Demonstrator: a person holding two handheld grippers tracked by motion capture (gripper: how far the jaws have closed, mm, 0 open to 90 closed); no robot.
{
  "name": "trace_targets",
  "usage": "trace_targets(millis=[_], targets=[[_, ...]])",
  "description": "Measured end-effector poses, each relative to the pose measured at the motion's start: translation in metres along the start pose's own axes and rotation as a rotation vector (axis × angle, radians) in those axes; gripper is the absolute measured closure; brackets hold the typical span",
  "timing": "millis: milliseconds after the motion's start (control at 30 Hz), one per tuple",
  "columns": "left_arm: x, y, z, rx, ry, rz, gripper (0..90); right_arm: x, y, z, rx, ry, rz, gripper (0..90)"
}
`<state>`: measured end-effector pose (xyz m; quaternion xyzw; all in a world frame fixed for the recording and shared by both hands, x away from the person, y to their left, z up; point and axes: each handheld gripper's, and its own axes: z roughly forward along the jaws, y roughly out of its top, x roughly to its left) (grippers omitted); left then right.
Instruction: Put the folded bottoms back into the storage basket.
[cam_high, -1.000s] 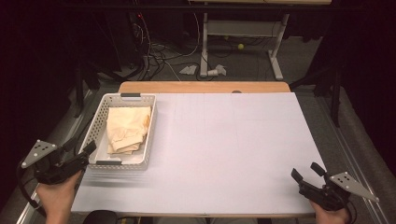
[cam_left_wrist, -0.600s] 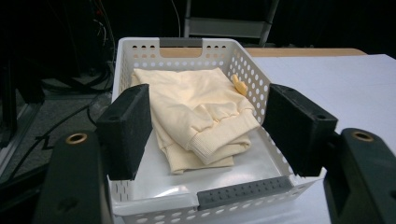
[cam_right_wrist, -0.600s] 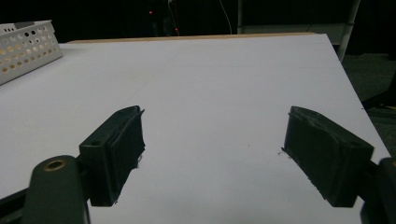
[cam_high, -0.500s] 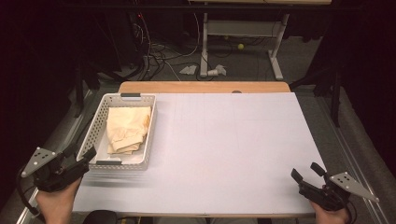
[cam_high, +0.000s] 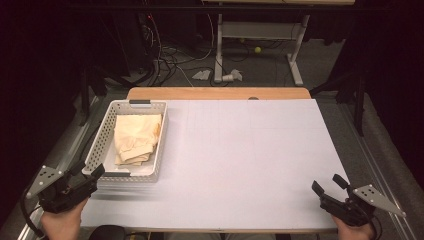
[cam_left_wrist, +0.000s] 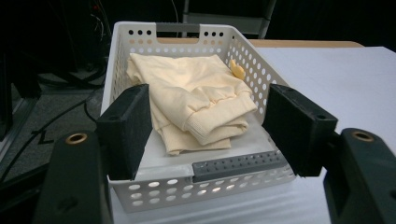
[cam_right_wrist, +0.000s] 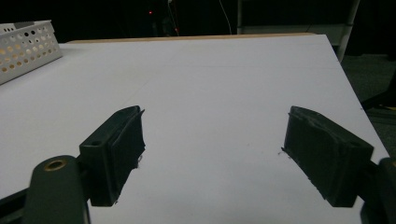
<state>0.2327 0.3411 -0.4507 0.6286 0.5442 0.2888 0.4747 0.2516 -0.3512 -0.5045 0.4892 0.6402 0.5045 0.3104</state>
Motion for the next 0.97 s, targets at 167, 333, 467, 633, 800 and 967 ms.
trace_targets(millis=[167,333,467,633,800,967], targets=[[0.002,-0.009,0.000,0.010,0.004,-0.005,31.3,0.000,0.000,0.000,-0.001,0.001,0.001,20.7],[0.003,-0.016,0.000,0.009,0.010,-0.016,31.3,0.000,0.000,0.000,0.000,0.001,0.000,20.7],[0.005,-0.023,0.001,0.010,0.014,-0.025,31.3,0.000,0.000,0.000,0.001,0.000,0.000,20.7],[0.006,-0.032,0.001,0.010,0.017,-0.038,31.2,0.000,0.000,0.000,0.001,0.000,-0.001,20.7],[0.005,-0.040,0.002,-0.002,0.025,-0.051,31.3,0.000,0.000,0.000,0.001,0.000,-0.001,20.7],[0.003,-0.044,0.001,-0.013,0.040,-0.045,31.3,0.000,0.000,0.000,-0.001,0.000,0.001,20.7]])
